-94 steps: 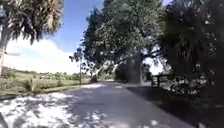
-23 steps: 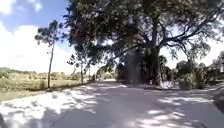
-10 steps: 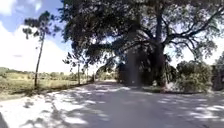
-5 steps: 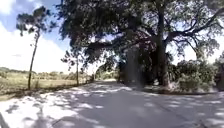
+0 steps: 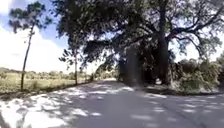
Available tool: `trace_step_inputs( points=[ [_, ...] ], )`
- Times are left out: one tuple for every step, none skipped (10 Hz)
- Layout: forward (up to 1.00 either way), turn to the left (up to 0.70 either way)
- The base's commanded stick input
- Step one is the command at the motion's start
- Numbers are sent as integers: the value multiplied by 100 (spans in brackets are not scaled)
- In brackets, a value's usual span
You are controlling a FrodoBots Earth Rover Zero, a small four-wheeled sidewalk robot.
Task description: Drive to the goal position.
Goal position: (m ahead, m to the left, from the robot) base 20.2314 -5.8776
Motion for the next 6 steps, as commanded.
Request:
trace_step_inputs(
  points=[
    [70, 0],
    [70, 0],
    [70, 0],
    [70, 0],
    [70, 0],
    [70, 0]
  ],
)
